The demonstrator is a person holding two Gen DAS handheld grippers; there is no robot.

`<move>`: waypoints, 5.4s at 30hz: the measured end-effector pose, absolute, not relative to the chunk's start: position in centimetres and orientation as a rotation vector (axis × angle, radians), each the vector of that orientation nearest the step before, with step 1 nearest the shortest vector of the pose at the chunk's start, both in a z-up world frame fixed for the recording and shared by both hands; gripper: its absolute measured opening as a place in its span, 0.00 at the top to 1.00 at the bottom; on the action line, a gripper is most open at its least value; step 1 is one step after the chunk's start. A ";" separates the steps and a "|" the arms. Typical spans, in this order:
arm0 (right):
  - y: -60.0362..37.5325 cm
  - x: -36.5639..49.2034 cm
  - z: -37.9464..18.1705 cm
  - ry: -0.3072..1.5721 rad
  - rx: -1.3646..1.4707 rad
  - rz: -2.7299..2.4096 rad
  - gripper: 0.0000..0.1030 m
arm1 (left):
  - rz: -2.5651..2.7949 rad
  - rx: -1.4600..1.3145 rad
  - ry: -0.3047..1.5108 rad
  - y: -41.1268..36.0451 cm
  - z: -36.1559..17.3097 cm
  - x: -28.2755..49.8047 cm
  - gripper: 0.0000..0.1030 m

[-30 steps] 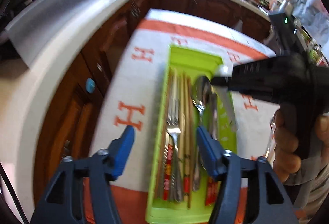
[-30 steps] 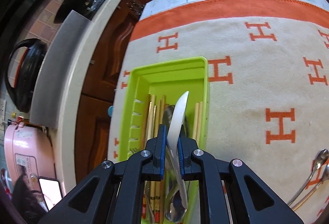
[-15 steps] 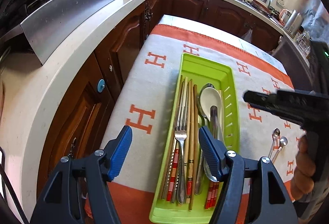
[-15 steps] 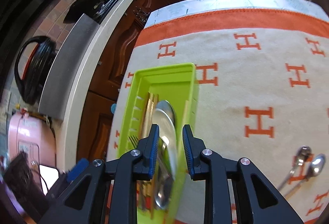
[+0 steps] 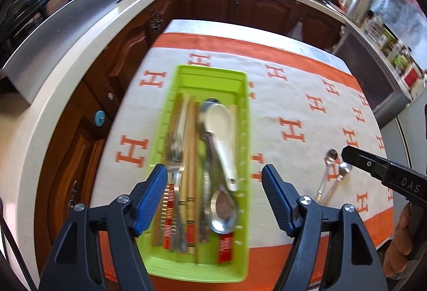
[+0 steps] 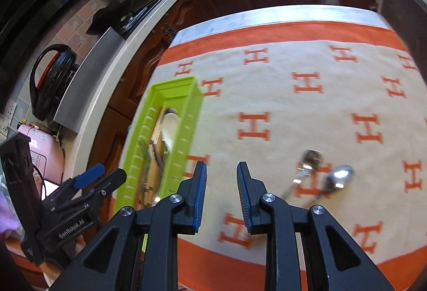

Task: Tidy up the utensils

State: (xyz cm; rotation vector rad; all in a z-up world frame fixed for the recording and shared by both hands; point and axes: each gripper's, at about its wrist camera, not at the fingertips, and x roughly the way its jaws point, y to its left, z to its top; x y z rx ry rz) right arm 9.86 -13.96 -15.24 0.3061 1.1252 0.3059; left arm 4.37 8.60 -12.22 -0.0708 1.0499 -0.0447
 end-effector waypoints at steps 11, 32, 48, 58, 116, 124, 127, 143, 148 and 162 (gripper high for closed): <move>-24.8 7.2 -15.5 1.085 0.347 0.188 0.77 | -0.122 0.055 1.088 0.3 -13.2 5.1 0.30; -29.4 8.4 -22.5 1.200 0.533 0.217 0.77 | -0.333 0.339 1.323 -11.9 -22.1 9.0 0.43; -29.8 8.4 -24.2 1.215 0.610 0.280 0.77 | -0.388 0.189 1.366 -10.2 -21.8 10.2 0.98; -26.6 8.3 -25.7 1.265 0.570 0.305 0.77 | -0.360 0.082 1.311 -5.8 -18.7 8.3 0.99; 6.6 14.6 -18.9 1.176 0.020 0.626 0.97 | 0.200 -0.099 1.072 19.5 -15.1 4.9 0.34; 6.2 15.0 -19.6 1.162 0.018 0.599 0.73 | 0.198 -0.116 1.078 19.3 -15.4 5.2 0.17; 4.6 14.3 -18.6 1.142 0.034 0.594 0.73 | 0.191 -0.114 1.080 18.6 -15.2 5.2 0.14; -7.8 8.5 -16.8 1.088 0.062 0.430 0.71 | 0.064 -0.045 1.122 10.8 -14.6 4.4 0.13; -11.9 6.8 -16.2 1.072 0.100 0.369 0.65 | 0.008 -0.020 1.129 7.0 -14.0 3.9 0.13; -21.7 2.0 -8.9 0.951 0.218 0.181 0.36 | -0.120 0.031 1.004 -2.8 -7.6 2.8 0.01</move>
